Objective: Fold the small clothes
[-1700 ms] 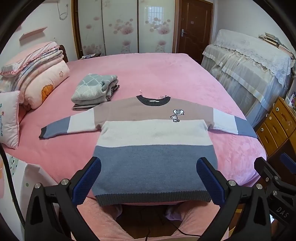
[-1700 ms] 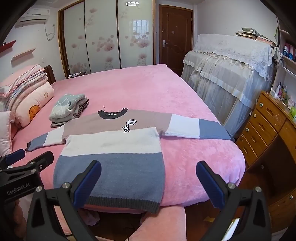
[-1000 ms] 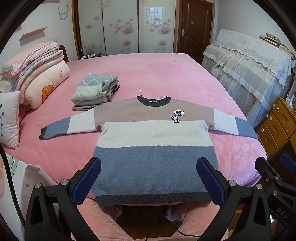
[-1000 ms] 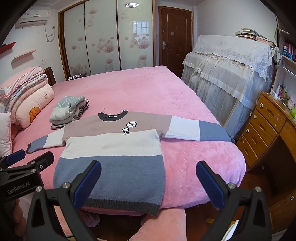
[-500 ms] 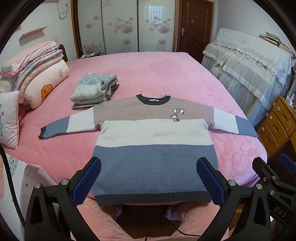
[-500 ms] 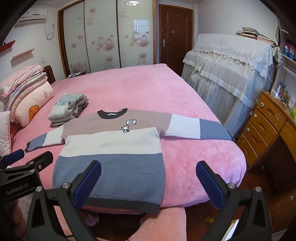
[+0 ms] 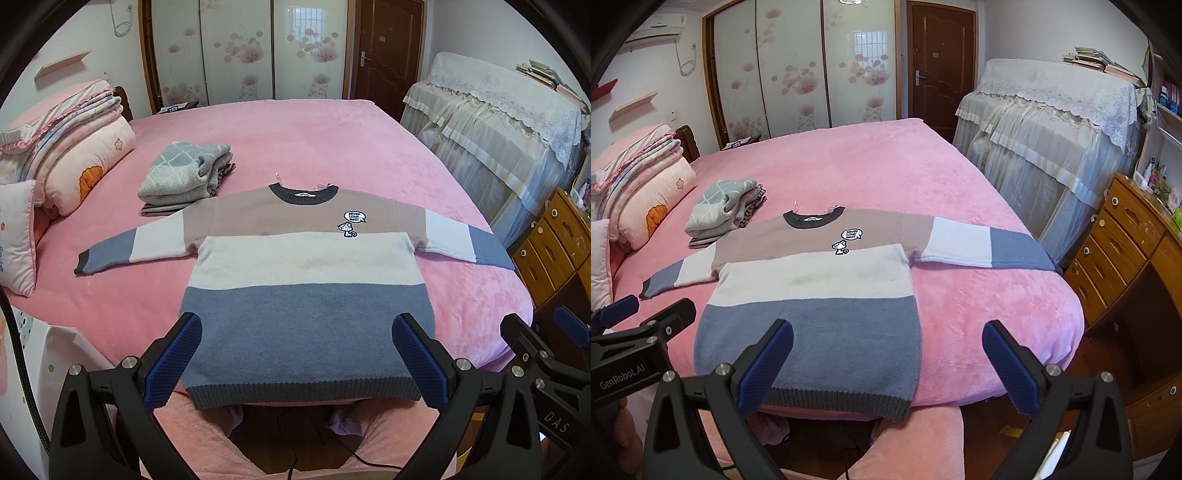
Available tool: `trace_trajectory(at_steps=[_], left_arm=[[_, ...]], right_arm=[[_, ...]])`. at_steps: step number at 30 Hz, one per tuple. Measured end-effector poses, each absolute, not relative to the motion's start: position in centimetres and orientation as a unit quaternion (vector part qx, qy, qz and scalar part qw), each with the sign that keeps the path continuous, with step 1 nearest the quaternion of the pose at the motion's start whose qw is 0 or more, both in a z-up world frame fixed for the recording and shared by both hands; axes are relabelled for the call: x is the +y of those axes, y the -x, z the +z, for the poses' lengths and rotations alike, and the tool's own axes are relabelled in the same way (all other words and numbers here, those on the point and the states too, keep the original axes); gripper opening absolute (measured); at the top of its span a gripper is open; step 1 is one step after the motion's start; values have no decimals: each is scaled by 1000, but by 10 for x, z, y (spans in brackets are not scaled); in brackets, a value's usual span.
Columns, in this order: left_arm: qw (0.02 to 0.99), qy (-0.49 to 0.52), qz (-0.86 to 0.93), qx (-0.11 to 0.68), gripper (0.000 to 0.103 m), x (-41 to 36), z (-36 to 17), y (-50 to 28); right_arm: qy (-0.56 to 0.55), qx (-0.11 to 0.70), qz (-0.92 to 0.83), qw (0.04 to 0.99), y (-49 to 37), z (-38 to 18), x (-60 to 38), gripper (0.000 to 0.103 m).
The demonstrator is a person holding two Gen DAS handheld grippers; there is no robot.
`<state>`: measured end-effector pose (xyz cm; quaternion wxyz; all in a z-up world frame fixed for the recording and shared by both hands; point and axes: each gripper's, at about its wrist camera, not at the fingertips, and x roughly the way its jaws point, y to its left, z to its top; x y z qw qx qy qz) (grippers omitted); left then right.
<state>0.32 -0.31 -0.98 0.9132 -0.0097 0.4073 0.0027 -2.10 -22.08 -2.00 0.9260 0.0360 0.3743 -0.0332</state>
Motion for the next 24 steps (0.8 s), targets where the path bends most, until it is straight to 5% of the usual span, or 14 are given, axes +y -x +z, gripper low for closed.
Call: trace_trajectory(at_steps=[24], left_arm=[[907,-20,19,421,102,-9,-8,-10]], right_arm=[[-40,378,-27,925,16,-26,-227,103]])
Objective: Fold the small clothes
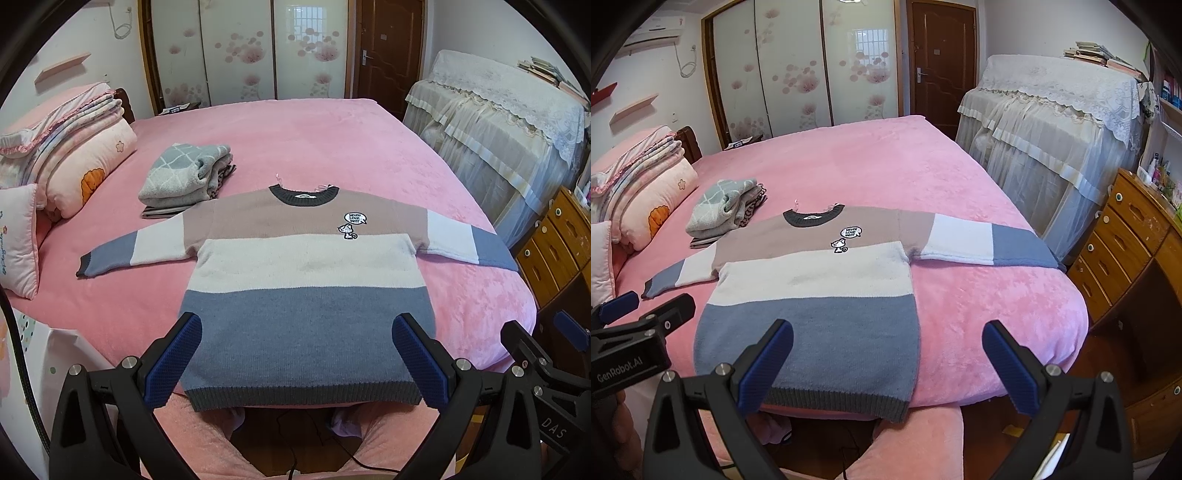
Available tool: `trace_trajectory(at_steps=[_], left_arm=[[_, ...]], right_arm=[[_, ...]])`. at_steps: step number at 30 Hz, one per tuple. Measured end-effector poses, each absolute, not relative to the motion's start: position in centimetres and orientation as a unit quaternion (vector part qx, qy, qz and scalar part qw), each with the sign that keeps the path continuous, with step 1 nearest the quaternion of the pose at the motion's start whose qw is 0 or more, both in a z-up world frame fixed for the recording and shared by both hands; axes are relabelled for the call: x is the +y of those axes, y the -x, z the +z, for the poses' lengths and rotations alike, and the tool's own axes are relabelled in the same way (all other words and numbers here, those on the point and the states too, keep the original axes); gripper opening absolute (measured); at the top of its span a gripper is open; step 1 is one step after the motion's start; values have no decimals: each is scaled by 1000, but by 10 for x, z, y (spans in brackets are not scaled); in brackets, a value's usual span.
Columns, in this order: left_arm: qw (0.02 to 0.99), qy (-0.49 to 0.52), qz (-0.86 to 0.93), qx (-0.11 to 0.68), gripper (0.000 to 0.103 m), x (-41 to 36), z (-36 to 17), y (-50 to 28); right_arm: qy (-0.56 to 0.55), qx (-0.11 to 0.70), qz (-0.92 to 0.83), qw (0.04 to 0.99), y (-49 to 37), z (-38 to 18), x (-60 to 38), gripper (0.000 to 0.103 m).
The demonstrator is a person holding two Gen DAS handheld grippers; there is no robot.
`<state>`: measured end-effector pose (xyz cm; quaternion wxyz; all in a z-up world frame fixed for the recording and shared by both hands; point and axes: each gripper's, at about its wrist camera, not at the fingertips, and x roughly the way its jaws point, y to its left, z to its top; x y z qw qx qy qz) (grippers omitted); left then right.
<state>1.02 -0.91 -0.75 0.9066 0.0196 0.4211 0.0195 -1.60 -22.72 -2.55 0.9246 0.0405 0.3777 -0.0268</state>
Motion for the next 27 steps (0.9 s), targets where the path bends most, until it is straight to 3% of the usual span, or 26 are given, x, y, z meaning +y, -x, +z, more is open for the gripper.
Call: trace_trajectory(at_steps=[27], left_arm=[[910,-16,-36,412,102,-64,19,-68]], right_arm=[[-43,355,-50,933,-28,-18,-287,103]])
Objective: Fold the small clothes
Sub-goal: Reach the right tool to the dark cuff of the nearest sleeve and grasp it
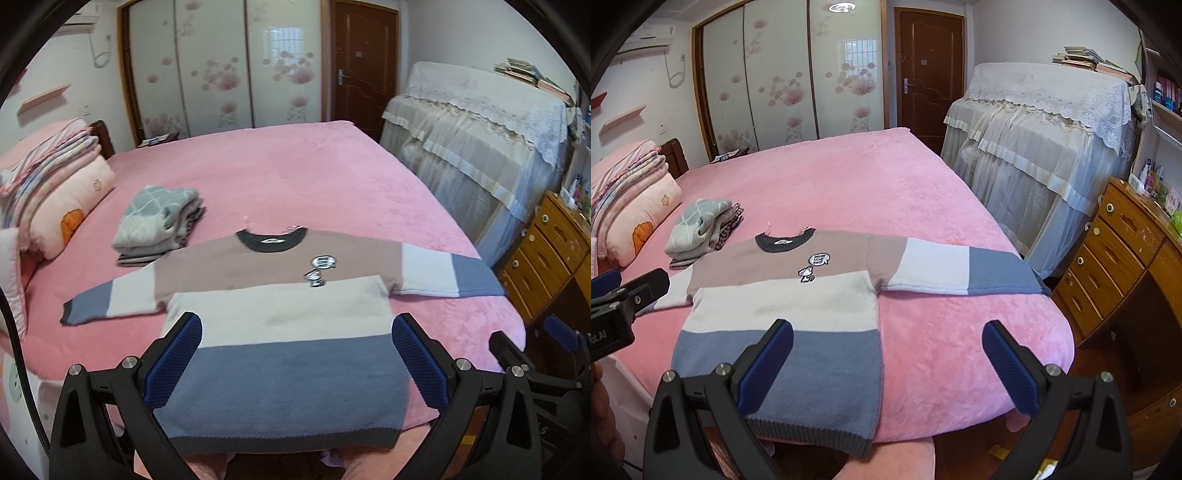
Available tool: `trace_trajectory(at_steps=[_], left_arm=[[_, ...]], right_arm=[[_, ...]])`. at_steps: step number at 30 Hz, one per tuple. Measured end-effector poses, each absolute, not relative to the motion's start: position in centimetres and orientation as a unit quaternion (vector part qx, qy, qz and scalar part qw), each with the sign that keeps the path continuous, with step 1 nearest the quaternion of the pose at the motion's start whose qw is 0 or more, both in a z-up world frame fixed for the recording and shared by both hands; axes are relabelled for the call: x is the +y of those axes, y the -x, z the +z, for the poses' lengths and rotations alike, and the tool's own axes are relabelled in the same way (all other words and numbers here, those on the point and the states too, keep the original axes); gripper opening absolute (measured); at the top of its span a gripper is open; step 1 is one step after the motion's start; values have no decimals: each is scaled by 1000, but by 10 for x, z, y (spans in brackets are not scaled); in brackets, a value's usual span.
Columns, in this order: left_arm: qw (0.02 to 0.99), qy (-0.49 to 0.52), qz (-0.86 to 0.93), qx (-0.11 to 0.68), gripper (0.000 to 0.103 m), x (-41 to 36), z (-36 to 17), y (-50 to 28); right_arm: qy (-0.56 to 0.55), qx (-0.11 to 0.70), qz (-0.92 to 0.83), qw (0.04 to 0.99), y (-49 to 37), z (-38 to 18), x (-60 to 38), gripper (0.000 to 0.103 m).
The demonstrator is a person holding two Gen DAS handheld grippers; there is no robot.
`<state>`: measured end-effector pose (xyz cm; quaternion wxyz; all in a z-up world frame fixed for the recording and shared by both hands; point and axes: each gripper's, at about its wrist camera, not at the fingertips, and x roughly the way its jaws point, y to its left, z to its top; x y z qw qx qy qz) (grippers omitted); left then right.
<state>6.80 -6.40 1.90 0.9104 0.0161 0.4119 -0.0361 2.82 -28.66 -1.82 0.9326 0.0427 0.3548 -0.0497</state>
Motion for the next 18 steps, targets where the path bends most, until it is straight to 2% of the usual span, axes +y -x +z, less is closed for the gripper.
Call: trace_trajectory(at_steps=[5,11,18], left_arm=[[904,-6,-78,420,102,-86,23,-96],[928,-26,-81,364,102,-119,35,-116],[931,-46,-101,349,102,-163,29,-143]], right_arm=[[-41,344,-70,936,-37,-16,-305,103],[-46,329,-106,937,-49,-11,-335,103],[-41,320,-161,933,-66,-11,-375,103]])
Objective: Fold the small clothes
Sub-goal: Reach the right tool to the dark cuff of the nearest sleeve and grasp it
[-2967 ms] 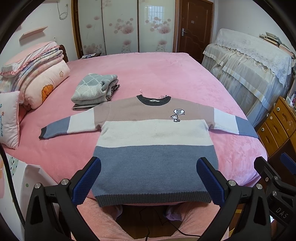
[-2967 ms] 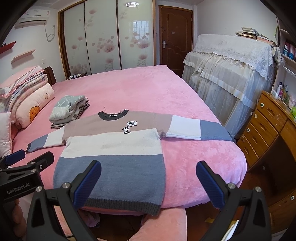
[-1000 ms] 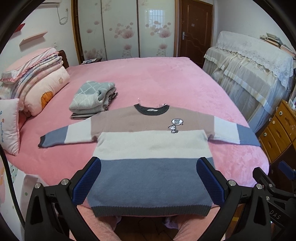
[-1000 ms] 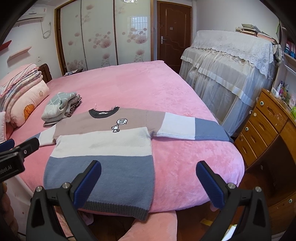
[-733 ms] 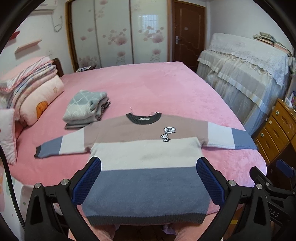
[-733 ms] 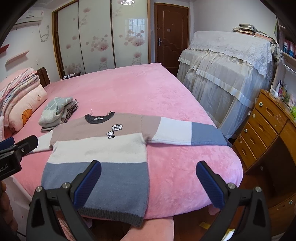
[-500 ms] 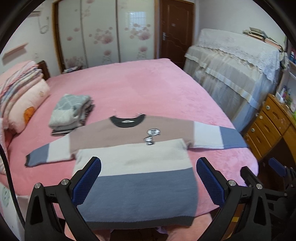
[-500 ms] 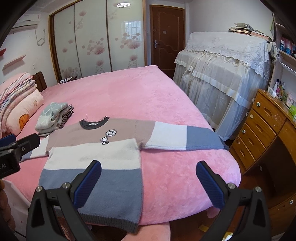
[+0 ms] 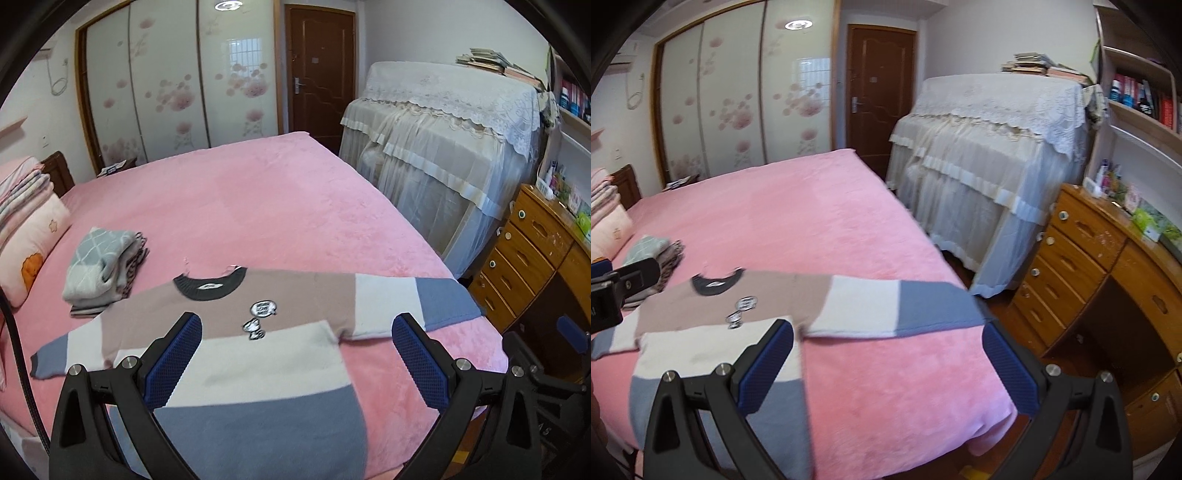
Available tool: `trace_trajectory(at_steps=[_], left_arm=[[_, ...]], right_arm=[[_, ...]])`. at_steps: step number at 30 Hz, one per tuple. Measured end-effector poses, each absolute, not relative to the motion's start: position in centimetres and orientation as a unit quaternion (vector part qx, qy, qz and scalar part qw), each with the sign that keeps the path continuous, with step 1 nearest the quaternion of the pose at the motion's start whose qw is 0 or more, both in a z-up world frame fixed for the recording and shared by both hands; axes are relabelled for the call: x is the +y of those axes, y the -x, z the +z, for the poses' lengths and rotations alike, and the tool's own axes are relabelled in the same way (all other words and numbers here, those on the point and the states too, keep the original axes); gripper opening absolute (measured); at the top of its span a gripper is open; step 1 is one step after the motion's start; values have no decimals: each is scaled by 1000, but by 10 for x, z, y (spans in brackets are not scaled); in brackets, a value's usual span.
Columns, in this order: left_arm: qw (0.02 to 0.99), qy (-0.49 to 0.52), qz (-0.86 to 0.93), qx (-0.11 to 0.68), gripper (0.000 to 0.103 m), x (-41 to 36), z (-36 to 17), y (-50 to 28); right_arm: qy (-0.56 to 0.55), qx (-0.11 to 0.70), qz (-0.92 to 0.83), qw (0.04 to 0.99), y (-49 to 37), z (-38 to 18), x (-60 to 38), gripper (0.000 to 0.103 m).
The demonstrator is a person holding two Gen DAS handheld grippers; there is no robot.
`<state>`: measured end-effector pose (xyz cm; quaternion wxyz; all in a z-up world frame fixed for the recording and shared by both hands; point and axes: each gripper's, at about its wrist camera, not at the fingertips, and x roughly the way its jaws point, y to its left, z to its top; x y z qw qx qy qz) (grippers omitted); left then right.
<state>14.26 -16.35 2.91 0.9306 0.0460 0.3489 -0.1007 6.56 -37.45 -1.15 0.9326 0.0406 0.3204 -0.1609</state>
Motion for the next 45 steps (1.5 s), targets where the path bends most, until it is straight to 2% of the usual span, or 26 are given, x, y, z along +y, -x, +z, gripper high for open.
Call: trace_trajectory(at_steps=[15,18,20,21,29,39,42,45], left_arm=[[920,-48,-114,372,102,-234,-40,-204],[915,-51,-119,383,102,-252,-59,-215],[912,-55,-122,389,102,-263,-74,-222],[910,-57,-122,393,102,-267,-81,-226],[894,-70,-111,428,102,-292,-131,-245],[886,-68,-103,447,102,-296,-153,-251],[886,-66,-100,448,102,-295,-154,-251],[885,-62,-98,451,102,-296,-156,-253]], right_arm=[[-47,355,-251,899,-104,-59,-461,103],[-93,381,-240,888,-114,-82,-492,98],[-137,401,-228,877,-122,-103,-521,85],[-149,409,-225,872,-124,-110,-528,84],[-270,446,-185,833,-141,-181,-589,84],[-382,447,-165,792,-182,-234,-625,80],[-393,447,-173,784,-192,-244,-633,71],[-398,442,-181,783,-201,-249,-638,56]])
